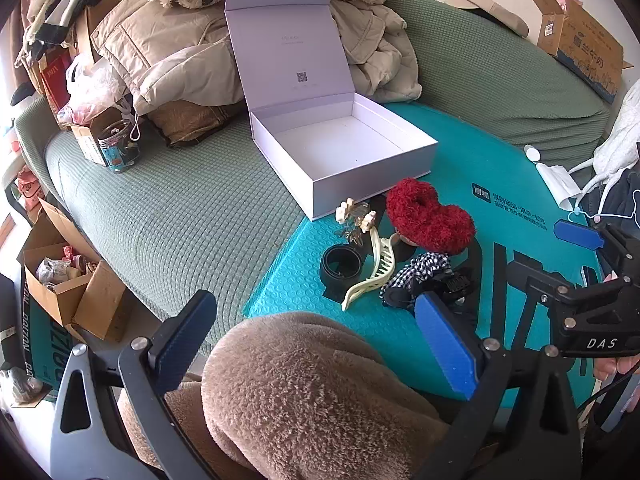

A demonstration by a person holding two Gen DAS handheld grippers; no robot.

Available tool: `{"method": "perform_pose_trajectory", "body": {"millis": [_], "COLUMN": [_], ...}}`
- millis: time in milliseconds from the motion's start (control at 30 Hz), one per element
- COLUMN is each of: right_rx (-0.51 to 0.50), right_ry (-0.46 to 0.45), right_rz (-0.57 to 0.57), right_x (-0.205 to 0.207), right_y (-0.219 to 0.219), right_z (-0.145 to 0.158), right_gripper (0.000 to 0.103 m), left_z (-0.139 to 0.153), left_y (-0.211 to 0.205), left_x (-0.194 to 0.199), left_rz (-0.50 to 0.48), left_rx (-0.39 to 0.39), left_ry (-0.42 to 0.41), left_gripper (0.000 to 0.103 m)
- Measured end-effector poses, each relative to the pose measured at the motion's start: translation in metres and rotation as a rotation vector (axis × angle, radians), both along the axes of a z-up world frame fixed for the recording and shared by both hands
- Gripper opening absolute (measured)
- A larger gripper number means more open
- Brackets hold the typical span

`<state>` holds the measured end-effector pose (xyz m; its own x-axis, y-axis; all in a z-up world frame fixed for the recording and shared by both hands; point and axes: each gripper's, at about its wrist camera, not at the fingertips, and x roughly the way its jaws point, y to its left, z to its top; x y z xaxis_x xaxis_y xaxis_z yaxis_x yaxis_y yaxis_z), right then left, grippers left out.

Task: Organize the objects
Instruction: 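Move both tools toward the hair accessories beside the white box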

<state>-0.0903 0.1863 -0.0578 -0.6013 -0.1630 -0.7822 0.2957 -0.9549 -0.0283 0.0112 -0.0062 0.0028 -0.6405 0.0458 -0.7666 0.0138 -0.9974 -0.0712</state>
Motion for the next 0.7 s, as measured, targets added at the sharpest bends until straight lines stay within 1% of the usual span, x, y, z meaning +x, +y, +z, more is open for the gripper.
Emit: {"method": "perform_pose_trajectory", "body": {"millis": [700], "right_rx": [-0.023], "right_ry": [-0.007], "right_rz": [0.004], "right_x": [-0.0009], "right_y": [0.0014], "right_z": [-0.0001], "right_gripper": [0.102], "left_z": [-0.0027], "left_y": [-0.0046], "left_x": [-0.0012], "left_rz": [0.008], "left_rx": [0.01], "left_ry": [-0.016], "left_gripper": [0.1]}}
